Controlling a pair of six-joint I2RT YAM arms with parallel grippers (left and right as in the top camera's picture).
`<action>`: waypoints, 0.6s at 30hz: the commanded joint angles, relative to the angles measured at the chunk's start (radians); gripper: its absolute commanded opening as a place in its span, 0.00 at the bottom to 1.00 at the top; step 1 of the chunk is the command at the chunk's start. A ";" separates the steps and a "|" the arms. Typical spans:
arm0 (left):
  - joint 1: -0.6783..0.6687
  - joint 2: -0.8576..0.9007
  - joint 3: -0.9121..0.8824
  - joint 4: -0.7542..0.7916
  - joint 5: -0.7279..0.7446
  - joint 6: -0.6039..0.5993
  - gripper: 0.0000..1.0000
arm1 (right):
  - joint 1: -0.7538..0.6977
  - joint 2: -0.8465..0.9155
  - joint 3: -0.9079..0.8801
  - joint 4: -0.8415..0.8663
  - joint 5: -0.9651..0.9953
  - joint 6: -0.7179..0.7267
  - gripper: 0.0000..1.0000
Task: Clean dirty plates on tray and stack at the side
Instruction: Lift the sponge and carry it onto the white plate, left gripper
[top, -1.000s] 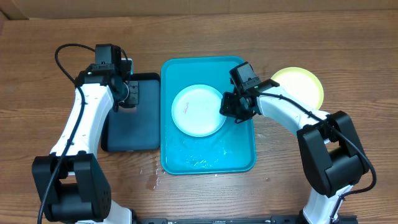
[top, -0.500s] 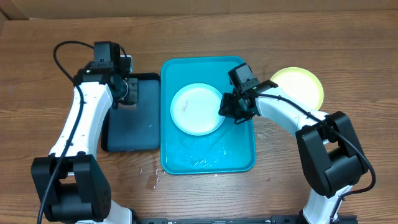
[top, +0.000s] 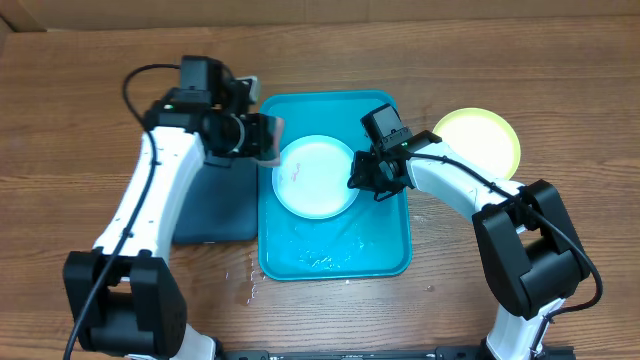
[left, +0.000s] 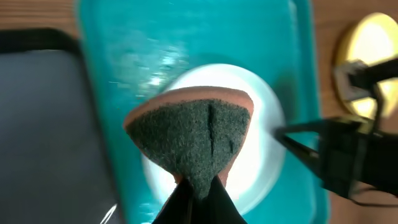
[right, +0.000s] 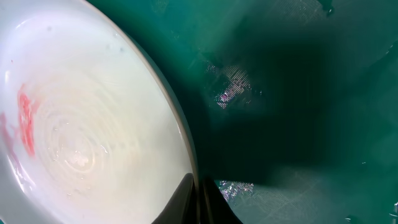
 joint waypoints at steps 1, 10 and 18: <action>-0.068 -0.012 0.002 0.006 -0.019 -0.080 0.04 | 0.007 -0.008 -0.008 0.002 0.017 -0.003 0.05; -0.206 0.039 -0.001 0.016 -0.149 -0.186 0.04 | 0.019 -0.008 -0.008 0.006 0.012 -0.019 0.04; -0.218 0.059 -0.001 0.014 -0.214 -0.198 0.04 | 0.033 -0.008 -0.008 0.017 0.014 -0.026 0.04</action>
